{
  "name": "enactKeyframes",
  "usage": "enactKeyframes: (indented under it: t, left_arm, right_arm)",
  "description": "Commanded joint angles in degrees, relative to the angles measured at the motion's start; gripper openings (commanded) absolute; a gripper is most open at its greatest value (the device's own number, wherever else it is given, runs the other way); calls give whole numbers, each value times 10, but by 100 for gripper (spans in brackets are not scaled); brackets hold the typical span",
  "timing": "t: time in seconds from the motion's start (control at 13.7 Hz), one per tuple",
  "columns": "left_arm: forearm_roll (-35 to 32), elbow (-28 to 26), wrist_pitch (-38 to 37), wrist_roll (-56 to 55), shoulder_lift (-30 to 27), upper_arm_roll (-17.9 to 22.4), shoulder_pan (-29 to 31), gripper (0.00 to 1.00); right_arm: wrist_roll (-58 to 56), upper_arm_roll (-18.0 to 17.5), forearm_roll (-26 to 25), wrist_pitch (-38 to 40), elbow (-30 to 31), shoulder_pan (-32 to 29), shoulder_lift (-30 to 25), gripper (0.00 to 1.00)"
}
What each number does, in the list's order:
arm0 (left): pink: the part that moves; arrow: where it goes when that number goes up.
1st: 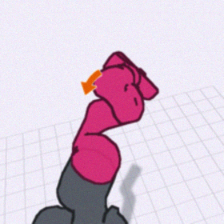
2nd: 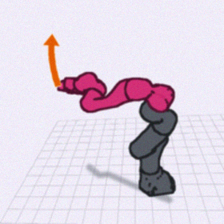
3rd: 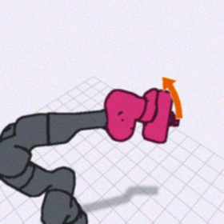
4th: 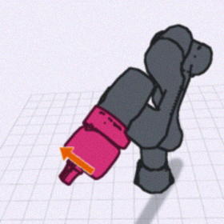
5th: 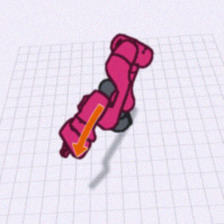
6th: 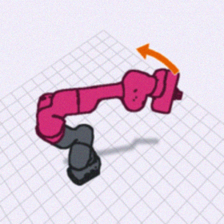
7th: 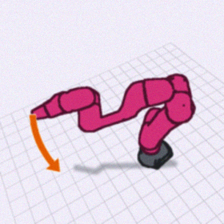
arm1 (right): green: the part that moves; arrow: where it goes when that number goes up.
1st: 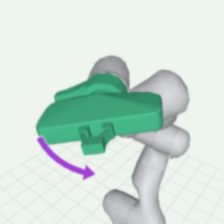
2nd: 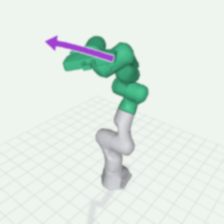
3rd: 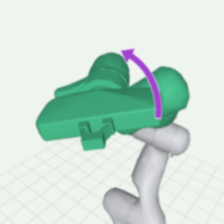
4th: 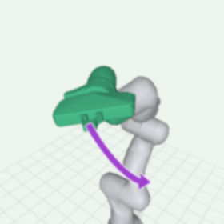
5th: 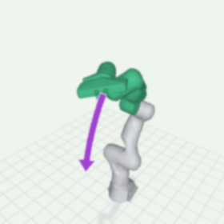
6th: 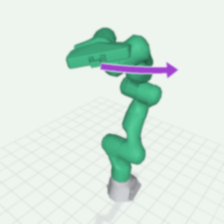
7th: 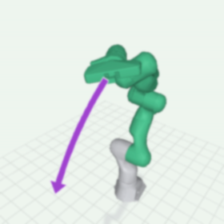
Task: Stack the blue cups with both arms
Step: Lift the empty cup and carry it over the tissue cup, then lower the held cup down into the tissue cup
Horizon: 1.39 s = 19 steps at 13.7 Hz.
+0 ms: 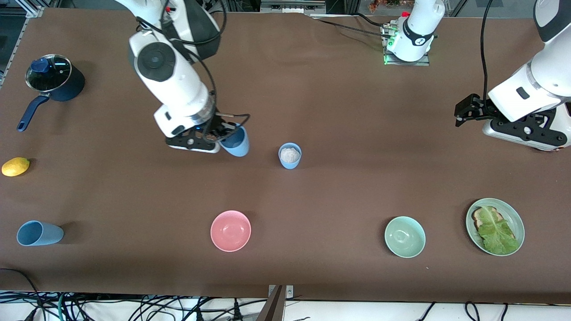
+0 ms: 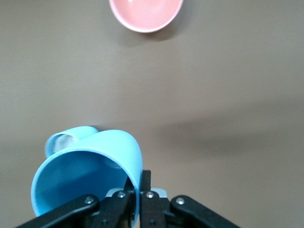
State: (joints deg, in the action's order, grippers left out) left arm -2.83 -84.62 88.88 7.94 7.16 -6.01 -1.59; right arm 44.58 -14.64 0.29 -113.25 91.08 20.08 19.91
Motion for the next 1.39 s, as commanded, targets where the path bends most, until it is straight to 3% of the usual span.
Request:
enactKeyframes:
  t: [0.0,0.37,1.32]
  left_arm:
    - [7,-31,1,-4,-24,-18,19,100]
    - [7,-26,-2,-4,-20,-18,17,100]
    - [7,-20,1,-3,-17,-18,15,100]
  right_arm:
    - [55,3,4,8,-84,42,67,0]
    - [62,5,-4,-15,-114,95,128,0]
    - [63,8,-62,-62,-114,114,162,0]
